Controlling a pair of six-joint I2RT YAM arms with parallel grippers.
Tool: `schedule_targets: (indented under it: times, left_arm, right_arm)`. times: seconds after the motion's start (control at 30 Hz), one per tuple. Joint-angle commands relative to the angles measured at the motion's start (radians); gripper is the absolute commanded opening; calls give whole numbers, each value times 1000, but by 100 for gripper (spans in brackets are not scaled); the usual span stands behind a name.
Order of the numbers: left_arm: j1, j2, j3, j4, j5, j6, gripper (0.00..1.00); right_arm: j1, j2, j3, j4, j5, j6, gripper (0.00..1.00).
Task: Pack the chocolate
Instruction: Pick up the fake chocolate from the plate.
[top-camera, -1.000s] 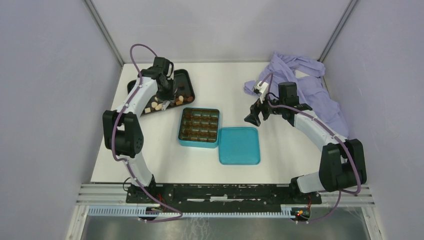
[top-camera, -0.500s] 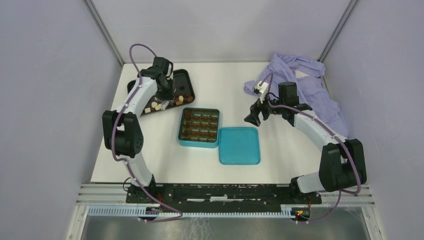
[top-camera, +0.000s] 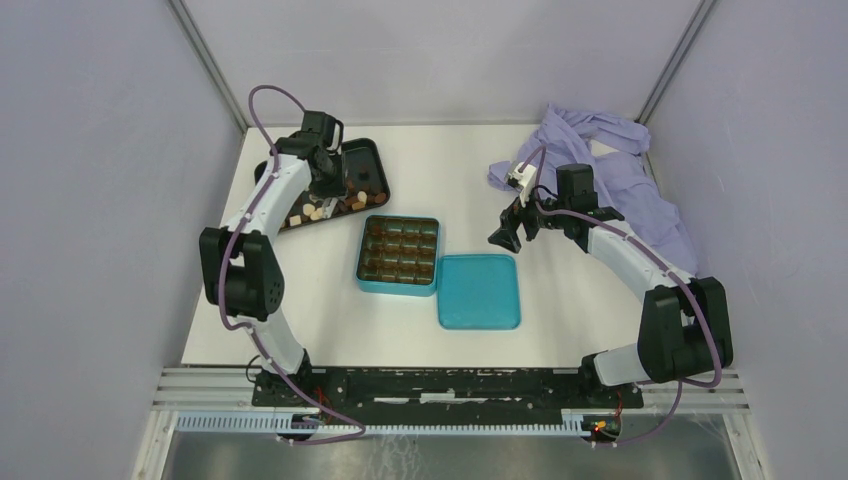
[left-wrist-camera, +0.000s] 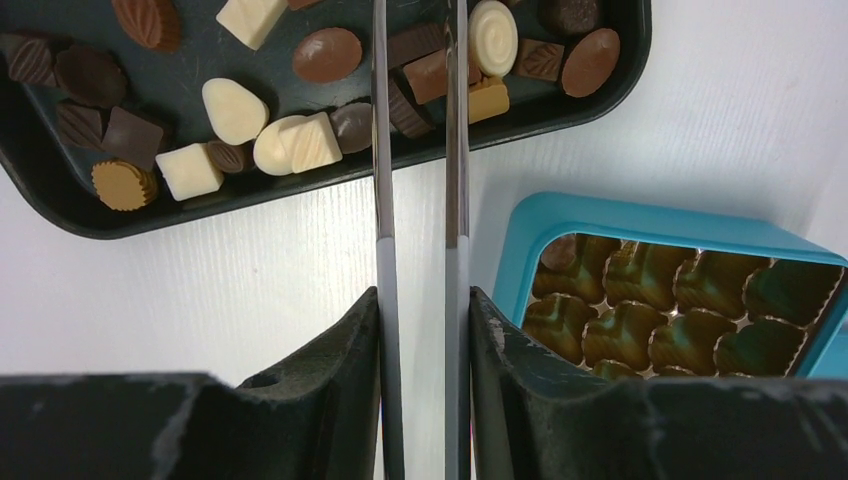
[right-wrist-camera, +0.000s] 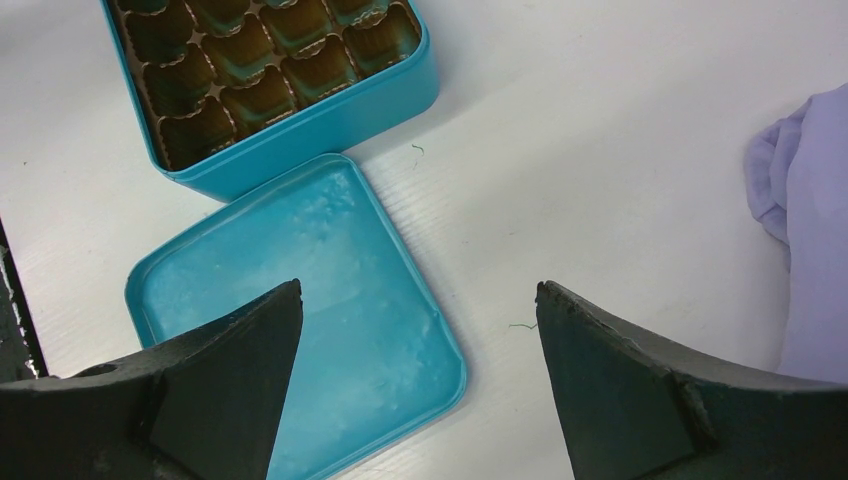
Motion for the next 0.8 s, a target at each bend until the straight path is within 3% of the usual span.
schedule_targets:
  times: [0.0,0.77]
  left_arm:
    - [2,-38,26,15,-26,-86,39]
    - [1,66,68,15,38,-132,41]
  right_arm:
    - [-4,3,-6,26,-28,3,92]
    - [-4,-3,-23,44,-44,14,93]
